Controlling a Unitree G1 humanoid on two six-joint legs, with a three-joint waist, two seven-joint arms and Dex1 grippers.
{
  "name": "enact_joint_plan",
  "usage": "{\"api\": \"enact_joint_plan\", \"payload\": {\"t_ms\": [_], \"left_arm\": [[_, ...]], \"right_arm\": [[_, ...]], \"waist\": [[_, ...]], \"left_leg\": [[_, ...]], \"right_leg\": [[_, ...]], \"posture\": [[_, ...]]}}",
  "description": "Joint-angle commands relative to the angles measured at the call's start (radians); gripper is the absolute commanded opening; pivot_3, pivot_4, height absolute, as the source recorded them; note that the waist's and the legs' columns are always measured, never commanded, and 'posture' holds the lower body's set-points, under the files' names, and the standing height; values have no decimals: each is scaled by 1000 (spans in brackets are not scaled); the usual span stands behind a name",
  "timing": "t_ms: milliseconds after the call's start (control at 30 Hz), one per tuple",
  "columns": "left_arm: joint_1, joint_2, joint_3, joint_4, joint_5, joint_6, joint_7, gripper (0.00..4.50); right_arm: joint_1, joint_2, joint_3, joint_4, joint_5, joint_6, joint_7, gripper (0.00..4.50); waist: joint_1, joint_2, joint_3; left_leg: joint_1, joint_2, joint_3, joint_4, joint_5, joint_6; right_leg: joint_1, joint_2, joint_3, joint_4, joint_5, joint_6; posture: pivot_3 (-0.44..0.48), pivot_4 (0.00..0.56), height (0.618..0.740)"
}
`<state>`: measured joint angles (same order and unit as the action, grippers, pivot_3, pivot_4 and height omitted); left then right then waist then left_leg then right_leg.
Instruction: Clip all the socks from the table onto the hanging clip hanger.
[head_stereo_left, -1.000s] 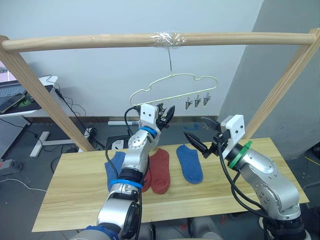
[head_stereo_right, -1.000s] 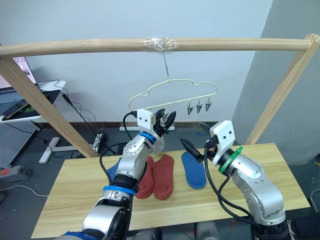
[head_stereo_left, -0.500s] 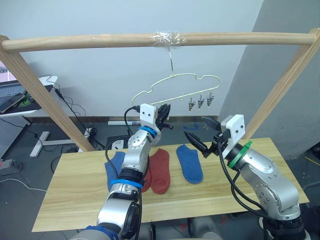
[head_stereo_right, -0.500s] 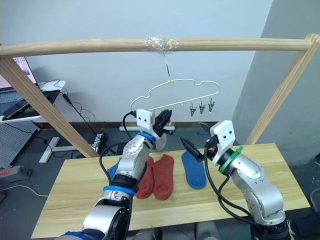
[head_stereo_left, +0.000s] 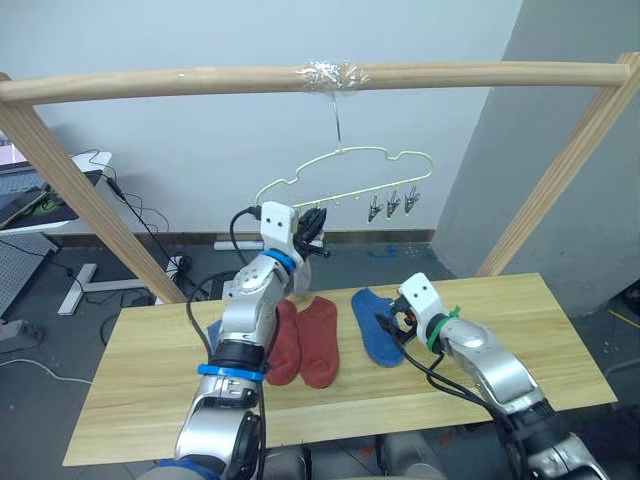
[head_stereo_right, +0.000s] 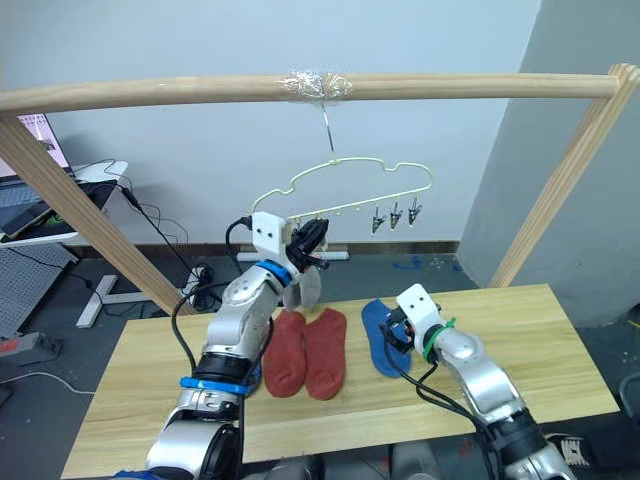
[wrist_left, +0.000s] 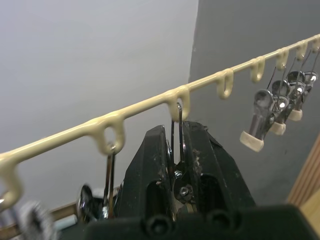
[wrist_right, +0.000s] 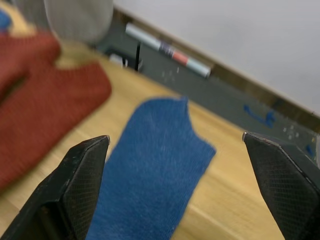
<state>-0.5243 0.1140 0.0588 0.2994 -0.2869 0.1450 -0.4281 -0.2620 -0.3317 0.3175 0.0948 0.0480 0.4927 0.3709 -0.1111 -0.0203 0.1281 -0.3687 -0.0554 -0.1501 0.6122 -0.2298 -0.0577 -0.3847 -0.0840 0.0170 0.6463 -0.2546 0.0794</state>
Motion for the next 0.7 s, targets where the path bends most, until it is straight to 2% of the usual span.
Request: {"api": "enact_joint_plan", "payload": {"t_ms": [33,233,367,467,700], "left_arm": [[30,26,16,-112,-27,51,-6,165],[96,37,15,-229,-40,123,16,165],[126,39,21,-275,-41,150,31,165],[140,46,29,-294,-43,163,37,165],[145,64,50,-305,-55,189,36,165]], "right_arm": [[-71,52,1,180,-34,-97,7,4500],[-201,119,1,576,-112,-249,-14,4500],[-226,150,-37,697,-106,-282,6,4500],[-207,147,-51,704,-110,-299,34,3896],[-130,114,-63,606,-124,-296,74,1437]], "waist": [[4,0,1],[28,1,3],[29,1,3],[31,1,3],[38,1,3]], "left_leg": [[0,0,0,0,0,0],[1,0,0,0,0,0],[3,0,0,0,0,0],[6,0,-1,0,0,0],[6,0,-1,0,0,0]], "right_leg": [[0,0,0,0,0,0],[0,0,0,0,0,0],[3,0,0,0,0,-1],[6,0,0,0,0,0],[6,0,0,0,0,0]], "posture": [[-85,124,740],[-30,126,740],[-12,128,740],[-3,131,740],[-2,130,740]]}}
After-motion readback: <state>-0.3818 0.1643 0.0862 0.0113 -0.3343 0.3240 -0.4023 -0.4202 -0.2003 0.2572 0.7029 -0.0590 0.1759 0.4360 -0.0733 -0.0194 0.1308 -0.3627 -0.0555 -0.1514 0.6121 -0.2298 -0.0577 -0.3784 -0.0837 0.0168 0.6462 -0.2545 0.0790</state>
